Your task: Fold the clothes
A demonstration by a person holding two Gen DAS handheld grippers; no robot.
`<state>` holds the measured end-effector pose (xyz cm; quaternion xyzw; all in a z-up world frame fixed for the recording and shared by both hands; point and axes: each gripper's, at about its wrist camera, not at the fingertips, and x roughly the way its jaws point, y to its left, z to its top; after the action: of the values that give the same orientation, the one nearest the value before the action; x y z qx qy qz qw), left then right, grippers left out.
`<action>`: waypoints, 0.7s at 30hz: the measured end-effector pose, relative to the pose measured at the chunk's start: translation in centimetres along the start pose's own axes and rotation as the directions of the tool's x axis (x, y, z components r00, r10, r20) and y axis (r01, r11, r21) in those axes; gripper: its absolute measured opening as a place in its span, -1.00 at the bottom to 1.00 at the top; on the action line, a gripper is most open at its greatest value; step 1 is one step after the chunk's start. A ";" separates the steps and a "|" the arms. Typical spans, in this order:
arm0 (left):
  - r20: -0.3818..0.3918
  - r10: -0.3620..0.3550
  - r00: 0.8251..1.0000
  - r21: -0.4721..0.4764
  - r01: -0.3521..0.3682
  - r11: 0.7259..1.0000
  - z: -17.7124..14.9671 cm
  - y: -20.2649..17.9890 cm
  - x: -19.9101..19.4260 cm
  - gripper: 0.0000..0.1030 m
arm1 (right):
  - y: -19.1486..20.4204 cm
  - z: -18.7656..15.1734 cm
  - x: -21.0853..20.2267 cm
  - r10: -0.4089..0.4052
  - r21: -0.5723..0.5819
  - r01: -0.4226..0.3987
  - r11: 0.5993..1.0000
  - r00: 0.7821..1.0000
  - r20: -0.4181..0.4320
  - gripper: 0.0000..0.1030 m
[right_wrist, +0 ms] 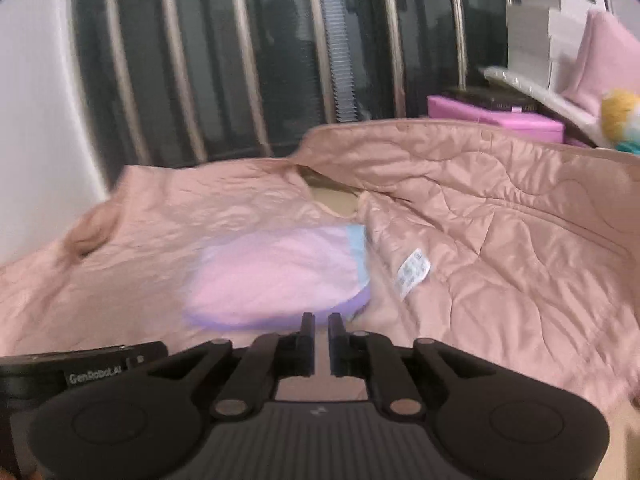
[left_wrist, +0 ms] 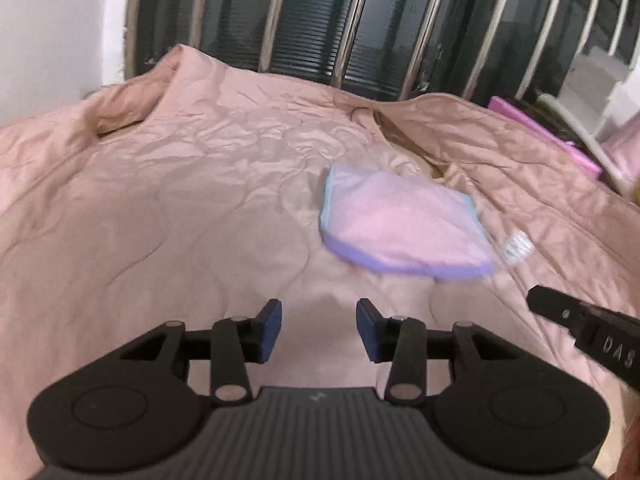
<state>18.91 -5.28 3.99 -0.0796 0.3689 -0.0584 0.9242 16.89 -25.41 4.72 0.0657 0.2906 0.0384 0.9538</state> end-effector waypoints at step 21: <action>0.094 0.139 0.986 0.070 -0.146 0.987 -13.3 3.0 -15.3 0.99 | 5.3 -13.4 -13.6 -0.035 -0.140 0.031 0.990 0.999 -0.028 0.73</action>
<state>-1.11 -1.13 4.18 -0.0198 0.3296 -0.0025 0.9439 -2.03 -20.29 1.98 -0.0064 0.3026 0.0439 0.9521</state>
